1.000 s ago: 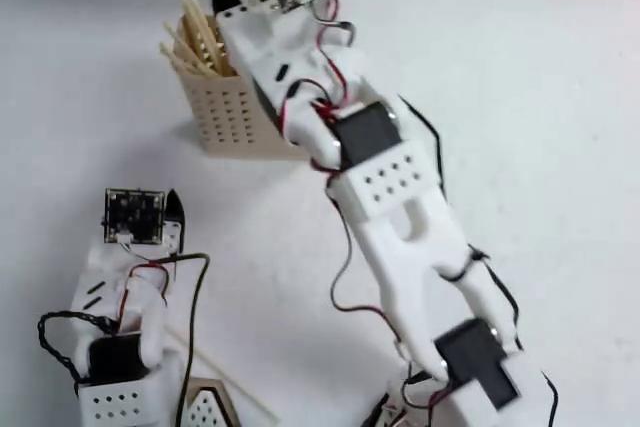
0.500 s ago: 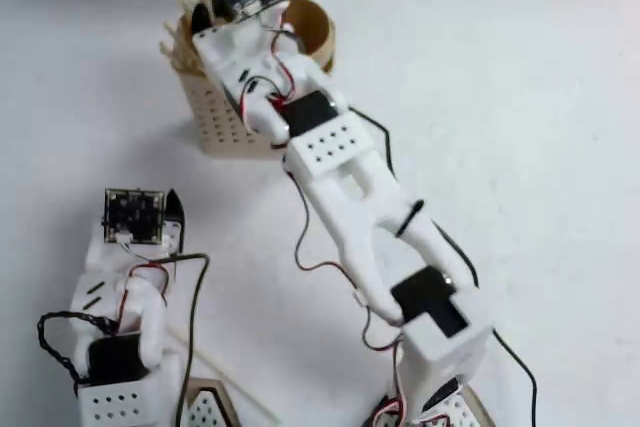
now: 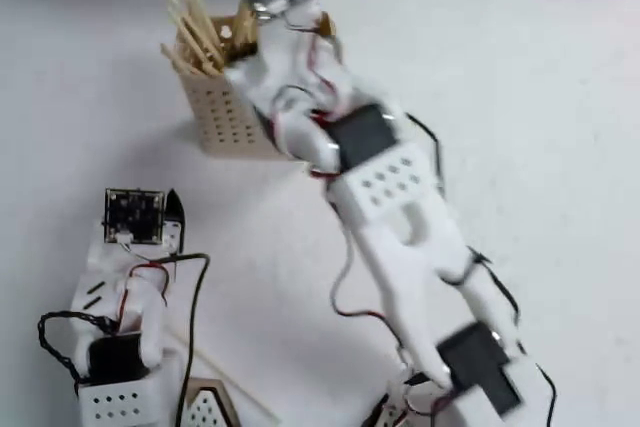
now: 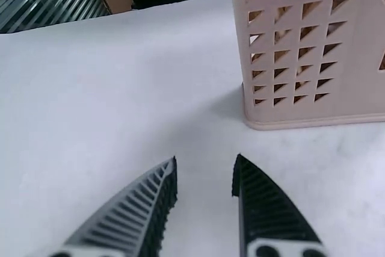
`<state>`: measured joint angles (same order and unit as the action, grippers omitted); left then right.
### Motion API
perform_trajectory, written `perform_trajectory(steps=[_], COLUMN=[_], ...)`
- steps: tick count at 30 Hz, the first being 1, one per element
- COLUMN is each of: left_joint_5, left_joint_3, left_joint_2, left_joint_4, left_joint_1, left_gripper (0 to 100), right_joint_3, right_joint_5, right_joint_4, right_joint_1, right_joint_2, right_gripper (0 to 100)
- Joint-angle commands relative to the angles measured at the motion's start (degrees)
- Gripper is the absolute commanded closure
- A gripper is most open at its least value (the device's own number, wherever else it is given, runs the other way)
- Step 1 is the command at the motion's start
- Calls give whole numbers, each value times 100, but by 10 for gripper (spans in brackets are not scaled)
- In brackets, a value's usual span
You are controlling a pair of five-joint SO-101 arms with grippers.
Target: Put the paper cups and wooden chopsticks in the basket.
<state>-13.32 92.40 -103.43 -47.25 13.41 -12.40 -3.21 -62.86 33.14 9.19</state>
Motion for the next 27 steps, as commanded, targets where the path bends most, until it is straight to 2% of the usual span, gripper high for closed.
perform_trajectory(steps=[1, 6, 12, 17, 20, 27], left_joint_5=[-53, -53, -62, -607, -853, -1960], left_joint_3=[-79, -202, -958, -1574, -1934, -2646], left_joint_2=[-57, -57, -57, -48, -48, -13], left_joint_4=[18, 9, -475, -1011, -1407, -2479], left_joint_1=[22, 22, 22, -180, -374, -901], left_gripper=[838, 838, 837, 836, 836, 834], right_joint_3=[-193, -185, -105, 1178, 2171, 4545], right_joint_5=[-9, -9, -9, -18, -422, -598], right_joint_4=[-1288, -2536, -3565, -3459, -3090, -1297], right_joint_1=[-347, -760, -1147, -1701, -1956, -2563], right_joint_2=[699, 1051, 1262, 1666, 1938, 2563], right_gripper=[961, 981, 981, 981, 981, 981])
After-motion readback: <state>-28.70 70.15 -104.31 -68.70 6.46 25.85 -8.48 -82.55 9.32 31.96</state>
